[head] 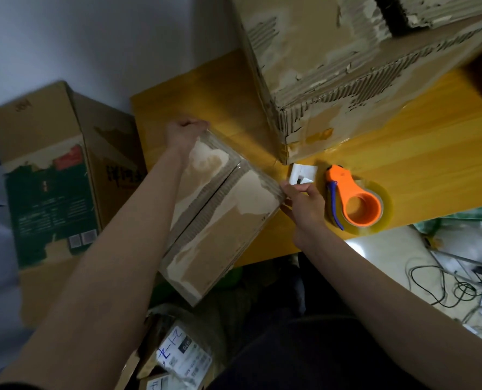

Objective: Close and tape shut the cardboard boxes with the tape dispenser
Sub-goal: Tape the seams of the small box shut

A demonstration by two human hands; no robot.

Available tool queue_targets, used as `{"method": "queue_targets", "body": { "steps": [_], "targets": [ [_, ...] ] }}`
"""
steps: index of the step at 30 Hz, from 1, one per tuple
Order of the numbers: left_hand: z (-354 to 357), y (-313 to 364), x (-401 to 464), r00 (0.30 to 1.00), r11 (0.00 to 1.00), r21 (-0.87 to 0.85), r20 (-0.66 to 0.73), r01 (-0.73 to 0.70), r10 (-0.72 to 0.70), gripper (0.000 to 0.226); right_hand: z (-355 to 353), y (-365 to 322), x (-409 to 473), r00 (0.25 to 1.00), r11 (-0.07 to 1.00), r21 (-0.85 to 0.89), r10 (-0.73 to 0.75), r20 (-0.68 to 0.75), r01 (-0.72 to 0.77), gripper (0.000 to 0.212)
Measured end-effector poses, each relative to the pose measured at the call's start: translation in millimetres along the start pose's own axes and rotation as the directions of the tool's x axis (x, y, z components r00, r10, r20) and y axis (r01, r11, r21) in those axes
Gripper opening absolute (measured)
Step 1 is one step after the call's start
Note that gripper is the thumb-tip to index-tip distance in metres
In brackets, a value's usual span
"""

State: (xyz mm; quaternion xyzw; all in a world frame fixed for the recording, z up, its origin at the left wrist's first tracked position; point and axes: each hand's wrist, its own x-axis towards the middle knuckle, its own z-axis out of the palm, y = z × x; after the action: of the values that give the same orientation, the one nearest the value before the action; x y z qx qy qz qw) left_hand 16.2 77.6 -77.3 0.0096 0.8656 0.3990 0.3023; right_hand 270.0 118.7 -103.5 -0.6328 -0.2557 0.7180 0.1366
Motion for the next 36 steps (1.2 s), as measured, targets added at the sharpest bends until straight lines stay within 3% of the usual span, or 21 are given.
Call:
{"method": "queue_targets", "body": {
  "steps": [4, 7, 11, 15, 19, 21, 26, 28, 31, 32, 34, 36],
  "targets": [
    [3, -3, 6, 0.999, 0.999, -0.037, -0.016, 0.028, -0.028, 0.024, -1, -2, 0, 0.996, 0.993, 0.071, 0.089, 0.022, -0.09, 0.022],
    [7, -2, 7, 0.999, 0.999, -0.009, -0.029, 0.038, -0.038, 0.024, 2, -7, 1, 0.989, 0.986, 0.081, 0.143, 0.027, -0.145, 0.009],
    [10, -2, 11, 0.999, 1.0, -0.004, -0.045, 0.002, -0.002, 0.016, 6, -17, 2, 0.986, 0.986, 0.045, 0.157, 0.057, -0.159, 0.033],
    [3, -4, 11, 0.99, 0.993, 0.058, 0.102, -0.101, 0.095, 0.014, 2, -18, 2, 0.992, 0.994, -0.099, 0.05, 0.12, -0.038, 0.023],
    [-18, -11, 13, 0.949, 0.974, 0.122, 0.276, -0.188, 0.149, 0.018, -11, -2, 0, 0.96, 0.921, -0.28, -0.239, 0.142, 0.271, 0.006],
    [-27, -15, 15, 0.938, 0.972, 0.131, 0.315, -0.196, 0.147, 0.018, -17, 3, -3, 0.929, 0.864, -0.343, -0.329, 0.17, 0.369, 0.015],
    [-22, -18, 16, 0.924, 0.937, 0.161, 0.284, -0.309, 0.256, 0.006, -19, 2, 0, 0.947, 0.897, -0.305, -0.288, 0.143, 0.319, 0.021],
    [-19, -23, 19, 0.885, 0.866, 0.216, 0.232, -0.452, 0.404, 0.01, -19, -4, 5, 0.936, 0.864, -0.361, -0.314, 0.159, 0.351, 0.019],
    [-18, -31, 17, 0.743, 0.62, 0.414, 0.295, -0.666, 0.601, 0.013, -15, -13, 7, 0.868, 0.694, -0.521, -0.416, 0.273, 0.497, 0.016],
    [-16, -33, 12, 0.693, 0.55, 0.426, 0.362, -0.718, 0.624, 0.017, -12, -13, 7, 0.828, 0.623, -0.547, -0.456, 0.327, 0.559, 0.019],
    [-8, -35, -5, 0.633, 0.504, 0.383, 0.462, -0.774, 0.621, 0.024, -3, -11, 9, 0.758, 0.509, -0.567, -0.51, 0.406, 0.647, 0.026],
    [2, -37, -21, 0.556, 0.44, 0.34, 0.545, -0.831, 0.628, 0.033, 7, -8, 9, 0.745, 0.473, -0.583, -0.505, 0.435, 0.661, 0.036]
  ]
}}
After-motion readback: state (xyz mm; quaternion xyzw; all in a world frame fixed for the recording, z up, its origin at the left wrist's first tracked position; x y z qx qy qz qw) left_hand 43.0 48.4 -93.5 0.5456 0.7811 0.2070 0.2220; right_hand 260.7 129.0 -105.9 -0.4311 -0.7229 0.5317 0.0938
